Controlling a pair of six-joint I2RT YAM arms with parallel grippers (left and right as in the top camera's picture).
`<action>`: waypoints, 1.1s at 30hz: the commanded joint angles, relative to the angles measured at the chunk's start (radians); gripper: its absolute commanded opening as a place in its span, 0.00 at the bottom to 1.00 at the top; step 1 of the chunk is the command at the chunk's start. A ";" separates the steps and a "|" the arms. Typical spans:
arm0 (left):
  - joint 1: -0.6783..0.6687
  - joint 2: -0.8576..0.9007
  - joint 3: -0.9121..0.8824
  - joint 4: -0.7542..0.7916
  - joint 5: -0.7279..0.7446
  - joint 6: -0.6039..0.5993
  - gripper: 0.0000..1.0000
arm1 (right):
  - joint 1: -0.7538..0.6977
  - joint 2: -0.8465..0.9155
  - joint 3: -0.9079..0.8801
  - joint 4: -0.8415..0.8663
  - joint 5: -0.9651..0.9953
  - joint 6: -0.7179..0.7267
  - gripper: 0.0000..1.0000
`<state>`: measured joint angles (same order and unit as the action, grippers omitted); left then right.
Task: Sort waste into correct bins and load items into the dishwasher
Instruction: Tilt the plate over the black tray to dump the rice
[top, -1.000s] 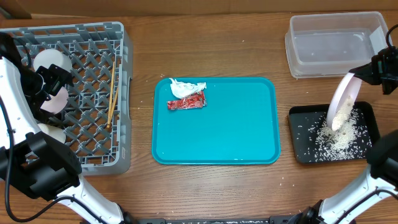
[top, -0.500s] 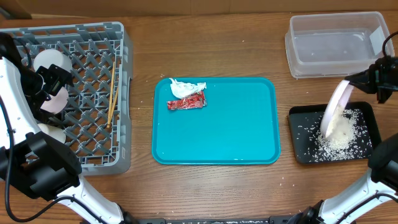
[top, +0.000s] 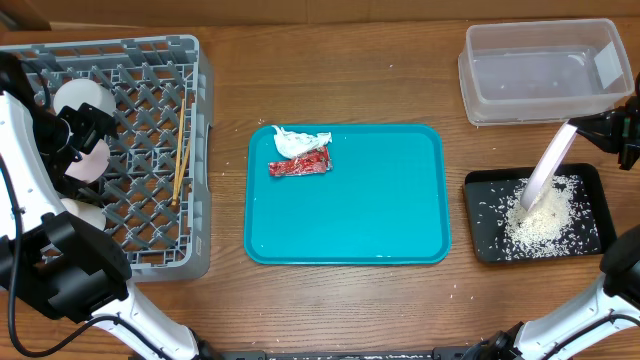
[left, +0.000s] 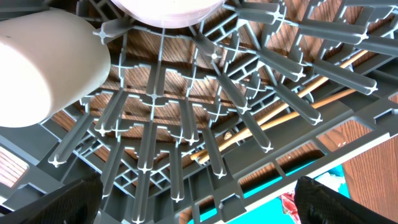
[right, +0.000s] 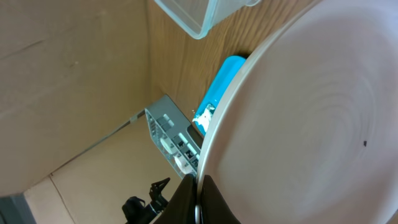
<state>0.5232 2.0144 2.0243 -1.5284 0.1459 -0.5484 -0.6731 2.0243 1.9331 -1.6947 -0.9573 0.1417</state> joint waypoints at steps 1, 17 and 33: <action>-0.007 0.000 0.016 0.001 0.003 -0.009 1.00 | 0.001 -0.029 0.001 0.000 -0.035 -0.015 0.04; -0.007 0.000 0.016 0.001 0.003 -0.009 1.00 | 0.045 -0.092 -0.003 0.000 -0.055 0.117 0.04; -0.007 0.000 0.016 0.001 0.003 -0.009 1.00 | 0.035 -0.132 -0.179 0.040 -0.011 0.116 0.04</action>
<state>0.5232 2.0144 2.0243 -1.5280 0.1459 -0.5484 -0.6334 1.9045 1.8290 -1.6676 -0.9775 0.2832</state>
